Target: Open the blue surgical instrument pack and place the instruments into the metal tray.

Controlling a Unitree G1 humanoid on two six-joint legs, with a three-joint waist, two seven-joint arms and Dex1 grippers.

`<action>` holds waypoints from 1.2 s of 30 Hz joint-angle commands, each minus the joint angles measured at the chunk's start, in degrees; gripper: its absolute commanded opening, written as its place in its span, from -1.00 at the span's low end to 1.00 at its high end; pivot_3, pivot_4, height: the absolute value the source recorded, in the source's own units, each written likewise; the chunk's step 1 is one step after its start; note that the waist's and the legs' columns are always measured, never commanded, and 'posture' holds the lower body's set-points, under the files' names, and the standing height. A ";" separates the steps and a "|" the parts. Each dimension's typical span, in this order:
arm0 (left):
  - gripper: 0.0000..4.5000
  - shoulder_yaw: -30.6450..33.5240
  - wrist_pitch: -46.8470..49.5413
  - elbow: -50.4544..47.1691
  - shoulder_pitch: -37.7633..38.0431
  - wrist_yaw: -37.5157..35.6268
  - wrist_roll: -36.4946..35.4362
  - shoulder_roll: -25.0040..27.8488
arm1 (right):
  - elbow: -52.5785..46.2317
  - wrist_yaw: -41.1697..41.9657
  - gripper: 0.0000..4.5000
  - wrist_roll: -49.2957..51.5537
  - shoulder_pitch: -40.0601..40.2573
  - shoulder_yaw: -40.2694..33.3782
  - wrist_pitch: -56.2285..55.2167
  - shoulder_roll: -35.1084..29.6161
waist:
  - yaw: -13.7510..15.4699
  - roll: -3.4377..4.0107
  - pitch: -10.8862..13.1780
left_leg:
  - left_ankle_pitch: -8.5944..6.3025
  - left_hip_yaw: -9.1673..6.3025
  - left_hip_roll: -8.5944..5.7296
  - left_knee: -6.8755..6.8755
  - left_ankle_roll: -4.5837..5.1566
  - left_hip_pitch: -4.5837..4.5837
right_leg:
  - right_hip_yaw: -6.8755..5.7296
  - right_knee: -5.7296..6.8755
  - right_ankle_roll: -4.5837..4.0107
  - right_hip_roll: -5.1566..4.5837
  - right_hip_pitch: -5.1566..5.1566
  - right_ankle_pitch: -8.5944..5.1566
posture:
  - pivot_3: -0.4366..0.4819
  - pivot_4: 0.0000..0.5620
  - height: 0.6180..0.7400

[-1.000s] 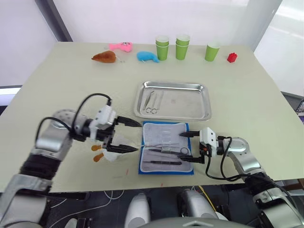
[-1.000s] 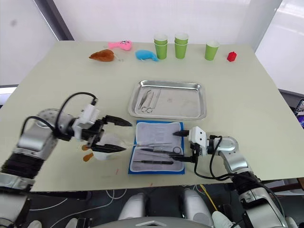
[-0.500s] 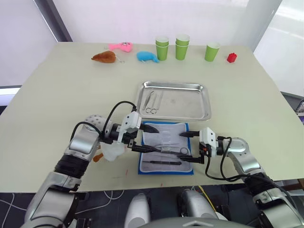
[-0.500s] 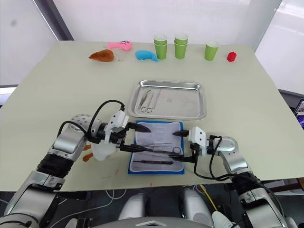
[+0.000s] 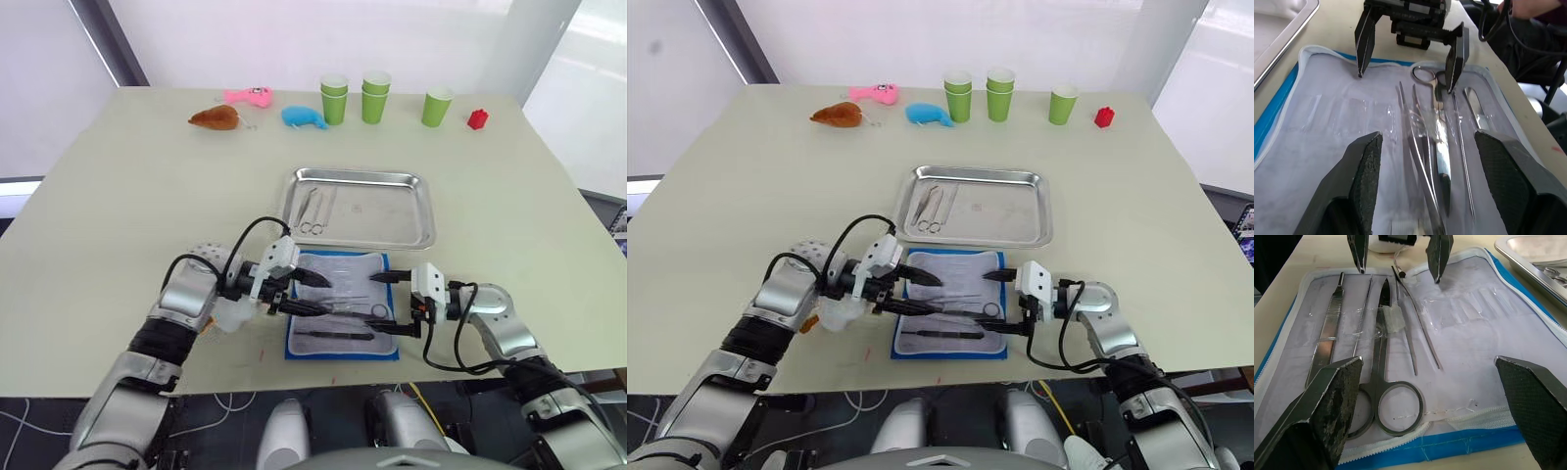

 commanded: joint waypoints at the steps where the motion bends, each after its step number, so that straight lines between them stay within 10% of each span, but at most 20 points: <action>1: 0.08 0.17 -1.21 0.27 -0.27 -0.30 1.11 0.01 | 6.87 -0.73 1.00 -5.38 3.66 4.52 2.74 -0.27 | 0.01 0.00 0.00 | 0.00 -0.04 0.00 0.00 0.00 -0.01 | 0.01 0.00 0.00 0.00 0.00 0.00 | -0.05 -0.47 1.00; 36: 0.08 -0.14 -5.26 2.69 2.32 0.44 5.16 0.26 | 7.08 -1.34 1.00 -5.21 3.87 4.63 2.53 0.11 | 0.00 0.07 -0.11 | 0.00 -0.01 0.00 0.08 0.00 0.05 | 0.00 0.18 -0.05 0.00 0.01 0.00 | -0.05 -0.47 1.00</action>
